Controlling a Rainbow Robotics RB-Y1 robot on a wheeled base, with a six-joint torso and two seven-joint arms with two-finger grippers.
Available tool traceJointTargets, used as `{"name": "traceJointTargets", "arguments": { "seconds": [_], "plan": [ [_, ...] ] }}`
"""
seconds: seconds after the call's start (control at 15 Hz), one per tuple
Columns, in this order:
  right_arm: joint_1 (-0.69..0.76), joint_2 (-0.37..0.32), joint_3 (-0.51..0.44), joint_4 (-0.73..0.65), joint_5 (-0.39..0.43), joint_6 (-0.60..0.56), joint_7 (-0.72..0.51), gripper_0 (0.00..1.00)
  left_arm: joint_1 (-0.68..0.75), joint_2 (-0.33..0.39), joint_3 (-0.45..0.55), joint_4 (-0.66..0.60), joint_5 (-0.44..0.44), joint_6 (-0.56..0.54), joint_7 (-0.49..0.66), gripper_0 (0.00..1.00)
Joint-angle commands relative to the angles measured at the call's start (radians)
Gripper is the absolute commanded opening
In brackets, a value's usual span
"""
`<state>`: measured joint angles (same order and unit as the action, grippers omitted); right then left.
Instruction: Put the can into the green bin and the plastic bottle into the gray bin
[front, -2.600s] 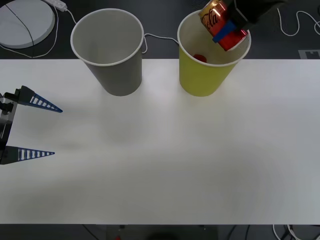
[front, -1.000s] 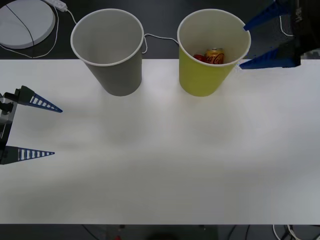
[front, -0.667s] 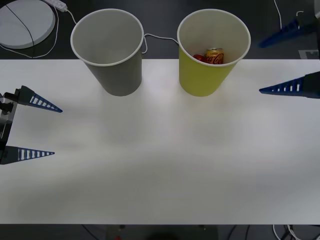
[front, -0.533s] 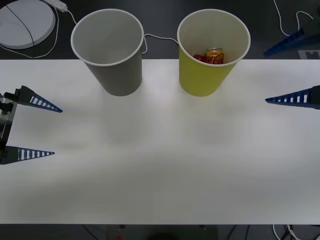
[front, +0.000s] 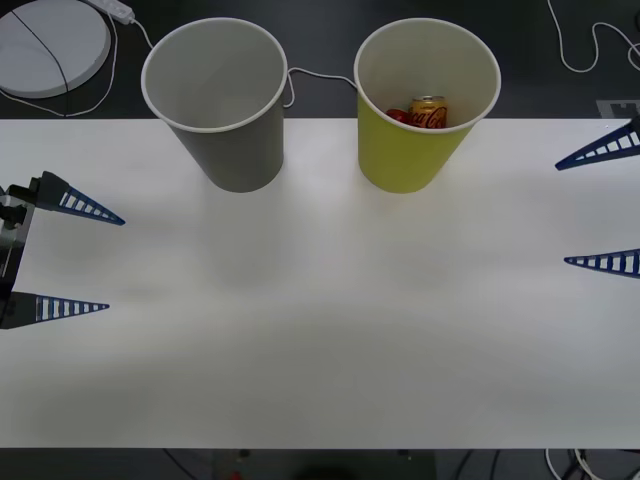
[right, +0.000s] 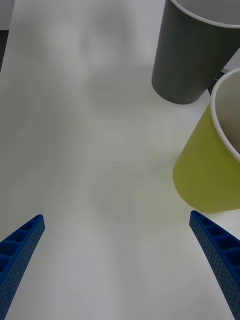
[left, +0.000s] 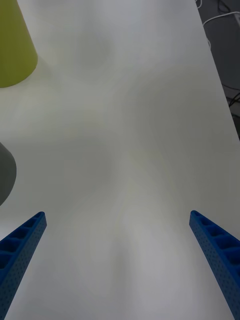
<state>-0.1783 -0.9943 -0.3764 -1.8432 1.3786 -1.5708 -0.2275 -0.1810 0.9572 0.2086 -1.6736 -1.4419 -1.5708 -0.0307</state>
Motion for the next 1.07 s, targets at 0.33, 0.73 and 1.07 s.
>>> {"name": "traceJointTargets", "arguments": {
  "seconds": [0.33,0.73,1.07],
  "plan": [
    [0.086,0.026,-0.006,0.067,0.0,0.0,0.208,1.0,0.0,0.0,0.0,0.0,0.0,0.0,0.0,1.0],
    [0.152,0.056,-0.006,0.067,0.005,0.0,0.228,1.0,0.0,0.0,0.0,0.0,0.0,0.0,0.0,1.0],
    [0.183,0.079,-0.006,0.067,0.01,0.0,0.244,1.0,0.0,0.0,0.0,0.0,0.0,0.0,0.0,1.0]
  ]
}}
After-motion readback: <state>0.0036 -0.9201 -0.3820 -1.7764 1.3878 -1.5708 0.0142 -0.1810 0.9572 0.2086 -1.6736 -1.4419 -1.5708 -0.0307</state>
